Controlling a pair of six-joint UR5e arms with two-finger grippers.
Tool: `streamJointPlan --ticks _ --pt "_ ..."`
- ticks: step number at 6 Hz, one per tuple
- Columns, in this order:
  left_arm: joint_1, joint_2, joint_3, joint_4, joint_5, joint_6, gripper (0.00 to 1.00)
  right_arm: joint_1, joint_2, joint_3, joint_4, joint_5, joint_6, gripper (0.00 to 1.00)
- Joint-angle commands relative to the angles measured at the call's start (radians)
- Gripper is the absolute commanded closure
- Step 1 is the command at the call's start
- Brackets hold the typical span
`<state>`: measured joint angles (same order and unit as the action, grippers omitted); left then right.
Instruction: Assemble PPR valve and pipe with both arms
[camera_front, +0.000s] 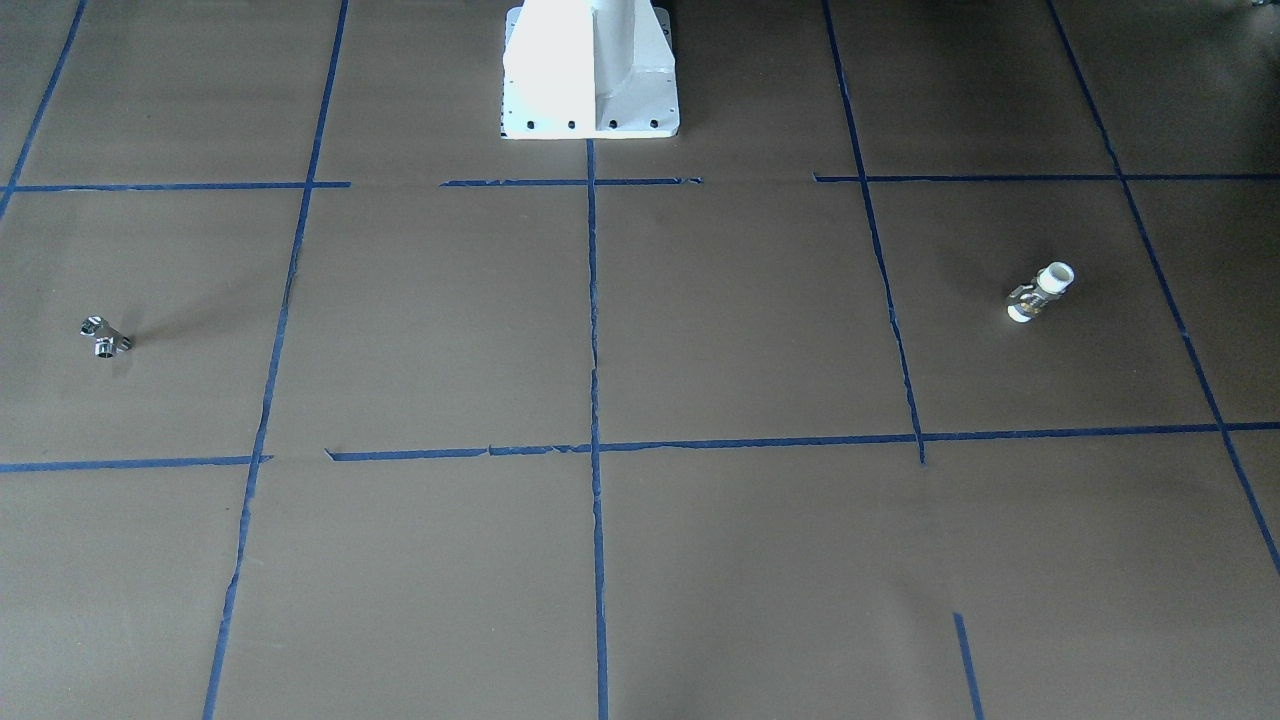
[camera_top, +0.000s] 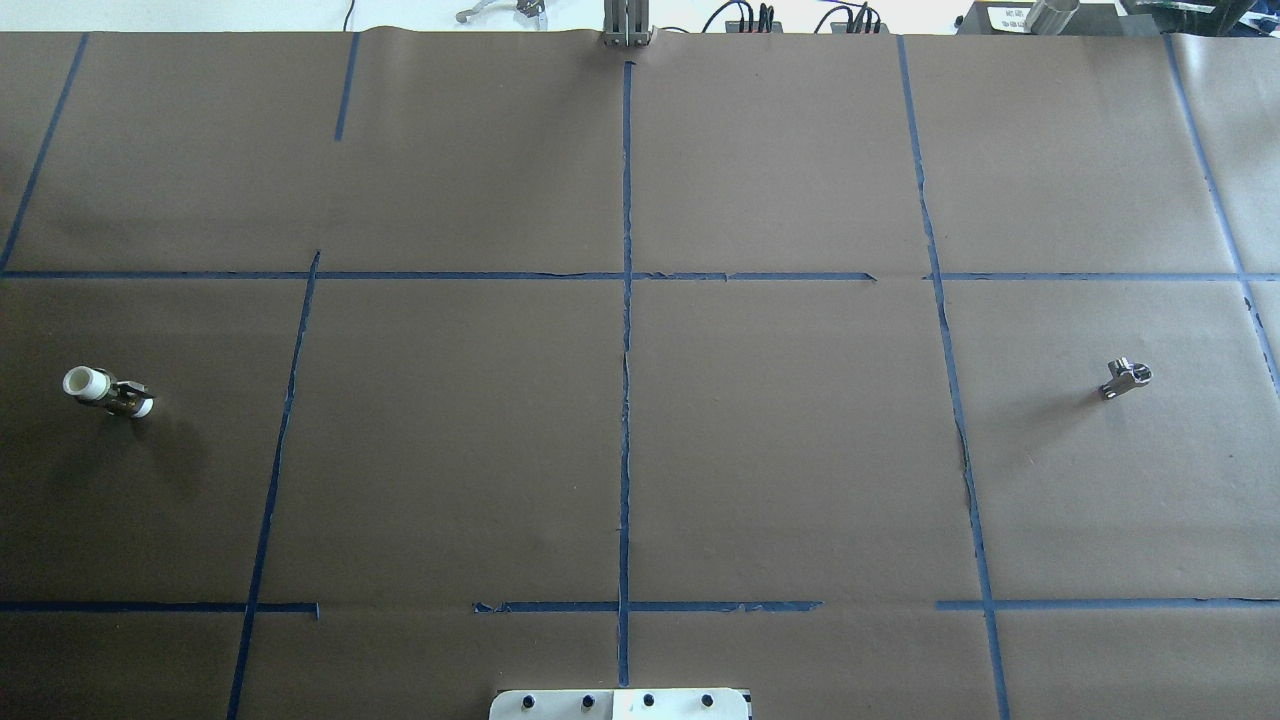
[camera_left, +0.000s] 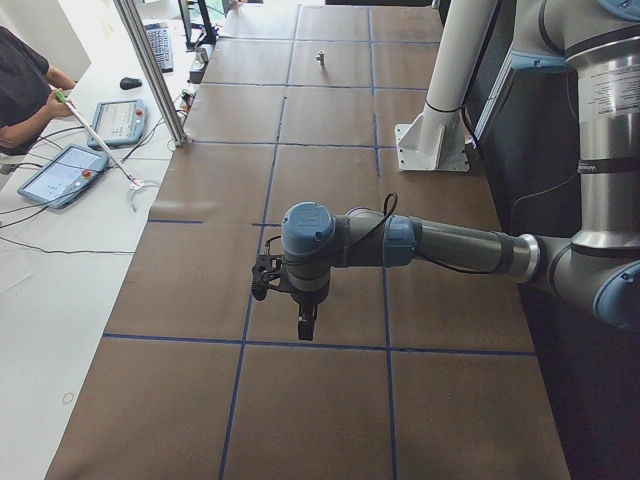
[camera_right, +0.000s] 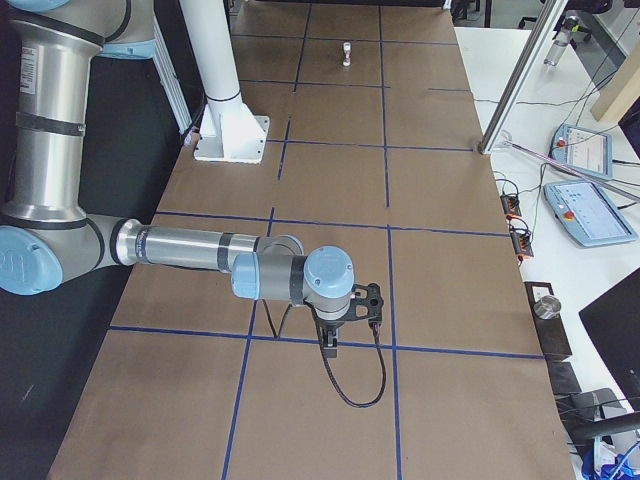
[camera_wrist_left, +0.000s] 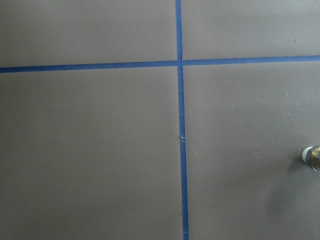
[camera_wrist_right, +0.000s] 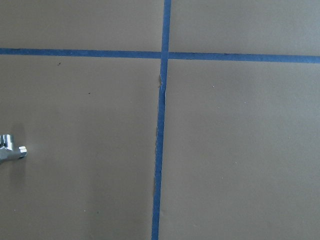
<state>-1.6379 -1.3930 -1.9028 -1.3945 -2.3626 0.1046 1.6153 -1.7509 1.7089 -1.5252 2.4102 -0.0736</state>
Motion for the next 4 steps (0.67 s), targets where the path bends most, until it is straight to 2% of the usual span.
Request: streamJointPlan --ticks 1,4 --pt "0.003 0.014 -0.012 -0.003 -0.012 -0.003 0.00 0.000 -0.021 0.000 0.002 0.003 -0.005 0.00" --pt "0.036 0.018 -0.012 -0.035 -0.015 0.001 0.00 -0.006 -0.024 0.008 0.013 0.003 -0.008 0.00"
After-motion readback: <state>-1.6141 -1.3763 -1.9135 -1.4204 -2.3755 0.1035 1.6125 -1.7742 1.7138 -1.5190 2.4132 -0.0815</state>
